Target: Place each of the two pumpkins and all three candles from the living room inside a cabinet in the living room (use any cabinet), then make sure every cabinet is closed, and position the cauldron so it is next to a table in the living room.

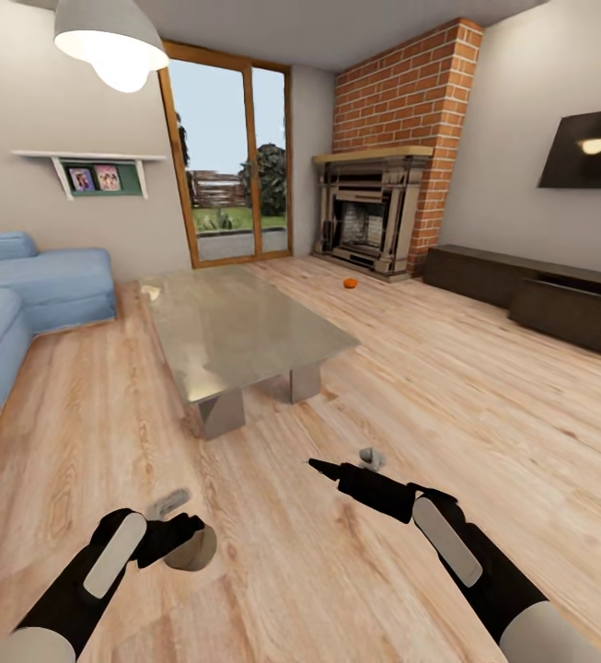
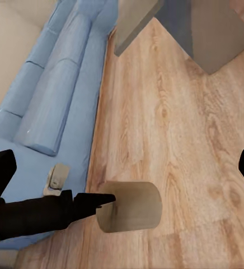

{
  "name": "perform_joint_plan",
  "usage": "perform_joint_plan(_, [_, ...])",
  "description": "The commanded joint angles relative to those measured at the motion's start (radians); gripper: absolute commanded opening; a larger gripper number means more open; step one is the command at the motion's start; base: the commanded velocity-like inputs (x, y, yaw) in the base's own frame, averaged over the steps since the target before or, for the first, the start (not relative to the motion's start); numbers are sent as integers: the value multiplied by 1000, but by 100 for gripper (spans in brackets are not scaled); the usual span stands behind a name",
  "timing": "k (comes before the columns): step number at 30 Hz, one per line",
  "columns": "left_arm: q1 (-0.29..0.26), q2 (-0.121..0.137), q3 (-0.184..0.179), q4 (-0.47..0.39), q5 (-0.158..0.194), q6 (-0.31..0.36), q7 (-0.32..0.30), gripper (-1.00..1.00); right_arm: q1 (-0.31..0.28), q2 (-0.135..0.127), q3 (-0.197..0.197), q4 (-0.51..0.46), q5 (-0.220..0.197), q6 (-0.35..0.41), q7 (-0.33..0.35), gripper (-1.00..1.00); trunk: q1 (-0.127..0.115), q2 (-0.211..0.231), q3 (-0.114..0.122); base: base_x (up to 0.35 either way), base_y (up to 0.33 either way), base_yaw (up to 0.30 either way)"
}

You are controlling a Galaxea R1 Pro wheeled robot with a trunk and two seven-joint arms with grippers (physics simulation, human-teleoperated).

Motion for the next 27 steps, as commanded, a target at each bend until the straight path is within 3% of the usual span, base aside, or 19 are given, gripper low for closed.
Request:
perform_joint_plan(1, [0, 2, -3, -2, 12, -1, 10, -100, -1, -1, 2, 0, -6, 3, 0, 100, 0, 0, 0, 0, 0, -242])
perform_joint_plan(20, [0, -2, -20, -3, 11, -5, 11, -100, -1, -2, 0, 20, -8, 3, 2, 100, 0, 0, 20, 0, 0, -242])
perform_joint_plan(27, [0, -1, -20, -4, 11, -5, 10, -100, -1, 0, -51, 36, -7, 5, 11, 100, 0, 0, 27, 105, 0, -242])
